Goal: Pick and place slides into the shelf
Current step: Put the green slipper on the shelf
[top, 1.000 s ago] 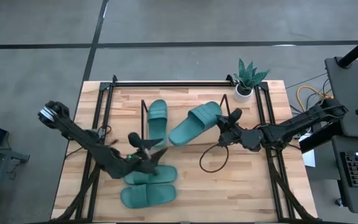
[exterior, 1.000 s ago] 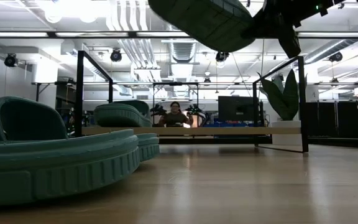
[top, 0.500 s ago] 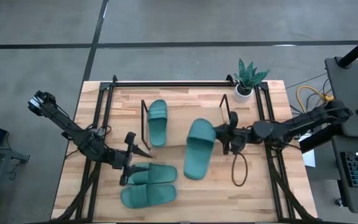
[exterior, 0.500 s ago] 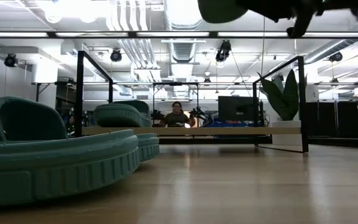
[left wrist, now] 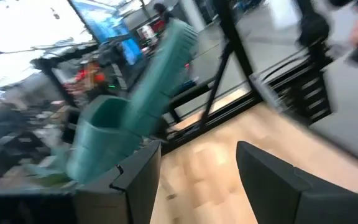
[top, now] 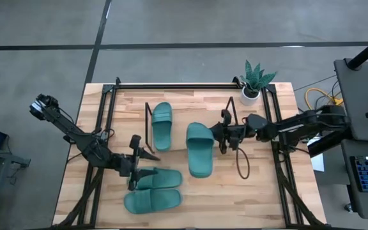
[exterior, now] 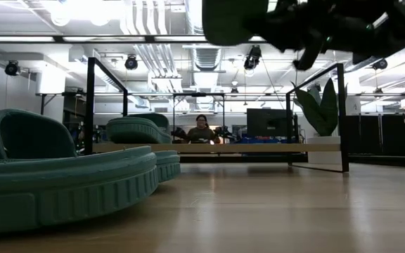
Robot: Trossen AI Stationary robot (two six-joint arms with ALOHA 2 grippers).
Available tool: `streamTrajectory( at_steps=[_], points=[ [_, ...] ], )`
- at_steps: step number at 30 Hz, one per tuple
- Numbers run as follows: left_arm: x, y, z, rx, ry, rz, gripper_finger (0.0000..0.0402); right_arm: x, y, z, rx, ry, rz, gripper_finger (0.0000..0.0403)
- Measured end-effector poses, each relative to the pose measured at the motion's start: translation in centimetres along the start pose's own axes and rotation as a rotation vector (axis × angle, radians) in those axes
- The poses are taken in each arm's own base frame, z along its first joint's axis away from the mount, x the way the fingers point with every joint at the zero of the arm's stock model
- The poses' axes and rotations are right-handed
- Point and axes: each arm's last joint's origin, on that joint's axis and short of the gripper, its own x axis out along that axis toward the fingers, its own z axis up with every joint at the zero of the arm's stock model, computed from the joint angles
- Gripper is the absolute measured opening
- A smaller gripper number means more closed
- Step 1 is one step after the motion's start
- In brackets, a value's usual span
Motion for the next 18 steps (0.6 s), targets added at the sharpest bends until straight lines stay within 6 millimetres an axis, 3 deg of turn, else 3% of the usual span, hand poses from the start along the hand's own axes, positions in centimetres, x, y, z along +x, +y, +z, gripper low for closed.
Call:
streamTrajectory(
  at_steps=[9,18],
  points=[
    [2.3,-0.4,2.2,0.223,0.199,0.136,0.0195,0.5,0.1,-2.4,0.016,0.066,-0.038,0.0041],
    [5.7,-3.8,5.7,0.449,0.462,0.360,0.0195,-0.1,-0.3,-3.8,0.026,0.126,-0.055,0.0041]
  ],
)
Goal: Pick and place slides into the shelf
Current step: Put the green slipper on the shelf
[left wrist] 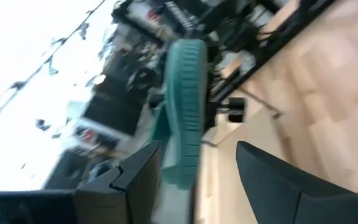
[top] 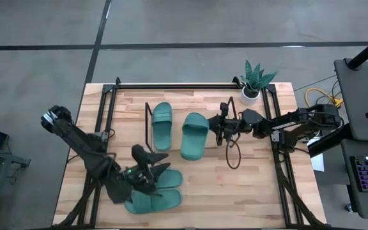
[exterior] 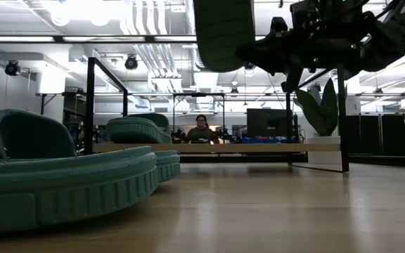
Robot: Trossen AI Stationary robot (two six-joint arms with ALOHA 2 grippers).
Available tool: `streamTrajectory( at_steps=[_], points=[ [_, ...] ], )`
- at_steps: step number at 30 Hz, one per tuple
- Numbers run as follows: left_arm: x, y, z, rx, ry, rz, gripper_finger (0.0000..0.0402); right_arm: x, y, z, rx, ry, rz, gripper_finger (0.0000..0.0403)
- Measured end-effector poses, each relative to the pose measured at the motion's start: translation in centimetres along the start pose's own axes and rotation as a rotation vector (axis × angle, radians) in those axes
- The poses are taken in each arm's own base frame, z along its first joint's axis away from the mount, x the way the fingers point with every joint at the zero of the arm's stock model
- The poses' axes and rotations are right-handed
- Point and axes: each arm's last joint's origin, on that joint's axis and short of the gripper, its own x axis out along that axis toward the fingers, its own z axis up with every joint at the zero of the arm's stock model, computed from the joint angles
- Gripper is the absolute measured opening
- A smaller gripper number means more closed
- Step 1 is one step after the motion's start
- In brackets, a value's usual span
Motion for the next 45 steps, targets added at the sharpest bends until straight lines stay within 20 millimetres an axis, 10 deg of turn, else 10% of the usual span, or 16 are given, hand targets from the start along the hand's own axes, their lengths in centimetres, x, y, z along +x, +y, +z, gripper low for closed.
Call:
streamTrajectory(
  at_steps=[10,45],
  points=[
    [0.1,-1.1,3.2,-0.076,-0.004,0.010,0.0195,-0.1,0.2,-0.5,-0.021,0.050,0.013,0.0041],
    [7.1,0.0,2.9,-0.028,0.106,-0.018,0.0195,-0.1,0.7,-1.0,-0.021,0.127,0.061,0.0040]
  ],
)
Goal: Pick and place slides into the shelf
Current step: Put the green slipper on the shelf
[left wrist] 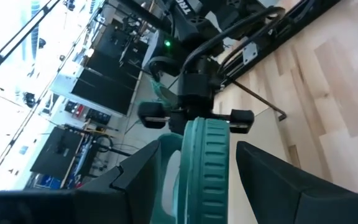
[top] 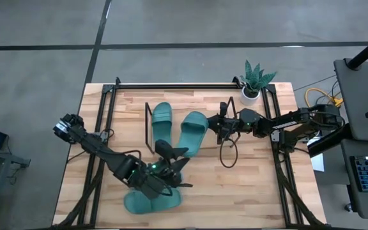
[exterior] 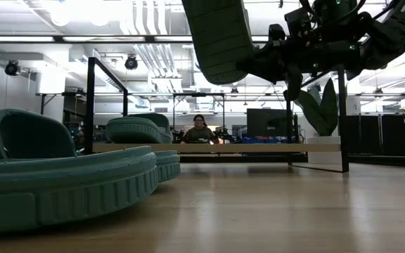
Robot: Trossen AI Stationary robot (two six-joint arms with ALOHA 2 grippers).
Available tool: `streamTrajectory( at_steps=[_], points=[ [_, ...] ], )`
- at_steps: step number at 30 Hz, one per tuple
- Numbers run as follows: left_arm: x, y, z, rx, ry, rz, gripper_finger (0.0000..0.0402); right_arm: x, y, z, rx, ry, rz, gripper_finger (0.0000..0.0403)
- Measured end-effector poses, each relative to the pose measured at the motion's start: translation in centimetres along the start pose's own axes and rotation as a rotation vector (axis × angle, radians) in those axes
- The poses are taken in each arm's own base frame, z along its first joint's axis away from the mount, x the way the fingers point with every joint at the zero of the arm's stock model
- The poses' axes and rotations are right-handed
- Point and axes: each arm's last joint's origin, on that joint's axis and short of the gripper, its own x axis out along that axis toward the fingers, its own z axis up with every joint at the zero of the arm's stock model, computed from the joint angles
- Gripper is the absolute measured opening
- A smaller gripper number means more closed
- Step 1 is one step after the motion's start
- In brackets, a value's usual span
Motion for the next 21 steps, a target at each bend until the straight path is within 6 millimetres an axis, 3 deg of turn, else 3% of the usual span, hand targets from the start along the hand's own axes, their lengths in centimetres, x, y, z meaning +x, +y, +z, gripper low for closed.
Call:
streamTrajectory(
  at_steps=[9,15,18,21],
  points=[
    [2.5,0.8,-1.2,-0.004,0.038,-0.067,0.0195,0.2,-0.1,0.1,0.001,0.004,0.006,0.0040],
    [2.7,0.9,-1.6,-0.004,0.062,-0.077,0.0191,0.3,-0.2,0.1,0.001,0.007,0.010,0.0040],
    [2.7,0.8,-1.6,-0.004,0.059,-0.083,0.0169,0.3,-0.2,0.1,0.001,0.013,0.004,0.0040],
    [2.7,0.7,-1.7,-0.010,0.060,-0.087,0.0124,0.3,-0.3,0.1,0.001,0.026,-0.006,0.0040]
  ],
)
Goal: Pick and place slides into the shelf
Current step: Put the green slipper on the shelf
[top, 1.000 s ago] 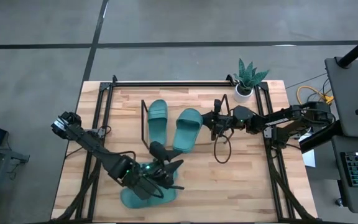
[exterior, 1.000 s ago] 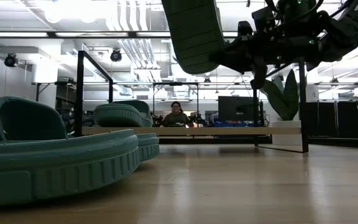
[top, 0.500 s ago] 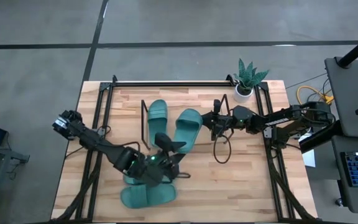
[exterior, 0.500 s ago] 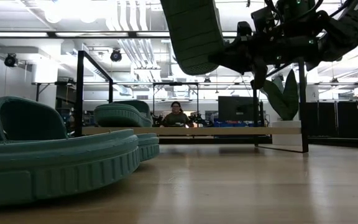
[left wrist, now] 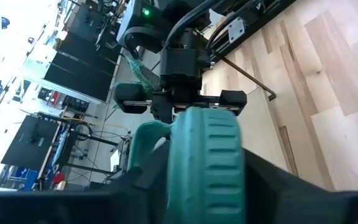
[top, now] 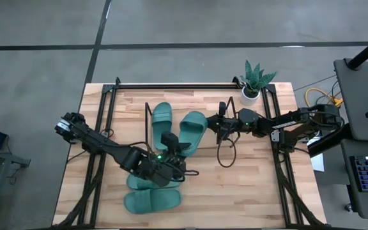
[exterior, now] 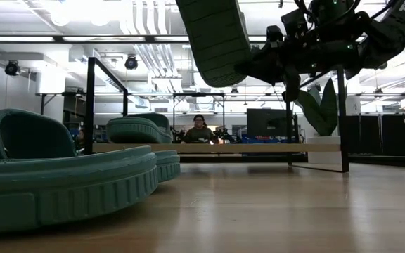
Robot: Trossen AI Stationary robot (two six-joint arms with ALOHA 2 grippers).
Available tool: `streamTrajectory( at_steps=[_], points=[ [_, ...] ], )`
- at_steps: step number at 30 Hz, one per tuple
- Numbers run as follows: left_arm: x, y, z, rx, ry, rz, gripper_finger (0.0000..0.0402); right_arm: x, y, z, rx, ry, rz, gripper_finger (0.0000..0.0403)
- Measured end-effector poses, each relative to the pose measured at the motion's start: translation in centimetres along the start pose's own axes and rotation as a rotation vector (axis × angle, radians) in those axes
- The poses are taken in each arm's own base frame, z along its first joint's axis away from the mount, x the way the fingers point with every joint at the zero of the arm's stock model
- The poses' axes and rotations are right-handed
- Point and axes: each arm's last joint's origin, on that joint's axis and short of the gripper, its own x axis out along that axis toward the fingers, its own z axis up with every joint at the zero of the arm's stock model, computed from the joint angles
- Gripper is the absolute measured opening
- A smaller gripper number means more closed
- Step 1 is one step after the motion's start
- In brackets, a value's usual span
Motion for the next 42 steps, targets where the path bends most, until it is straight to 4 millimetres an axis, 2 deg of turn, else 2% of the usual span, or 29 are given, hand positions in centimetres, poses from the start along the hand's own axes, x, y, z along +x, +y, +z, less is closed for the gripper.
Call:
streamTrajectory(
  at_steps=[4,9,14,18,23,30,34,38,42],
  points=[
    [0.0,0.0,0.0,-0.002,-0.003,-0.005,0.0038,0.1,-0.1,0.1,0.026,-0.002,-0.001,0.0041],
    [0.0,0.1,0.0,-0.005,0.016,0.044,0.0035,0.4,-0.4,0.3,0.126,-0.002,-0.006,0.0093],
    [-0.4,0.1,-0.2,0.030,0.061,0.108,0.0035,0.2,-0.8,0.4,0.139,0.020,-0.037,0.0137],
    [-1.2,0.6,0.2,0.040,0.070,0.154,0.0035,0.2,-0.7,0.0,0.137,0.098,-0.067,0.0147],
    [-1.6,1.1,0.1,0.009,0.099,0.240,0.0035,0.1,-1.1,0.0,0.176,0.142,-0.127,0.0142],
    [0.0,-1.4,-1.1,0.064,0.141,0.229,0.0035,-1.1,-2.9,1.2,0.328,0.113,-0.265,0.0126],
    [0.5,-2.4,-1.7,0.079,0.188,0.313,0.0035,-2.5,-4.6,2.6,0.460,0.019,-0.333,0.0119],
    [1.8,-4.1,-2.7,0.090,0.214,0.307,0.0035,-4.1,-6.1,3.9,0.616,-0.091,-0.386,0.0116],
    [3.3,-5.6,-3.6,0.130,0.251,0.307,0.0035,-5.5,-7.0,4.9,0.748,-0.213,-0.353,0.0119]
  ],
)
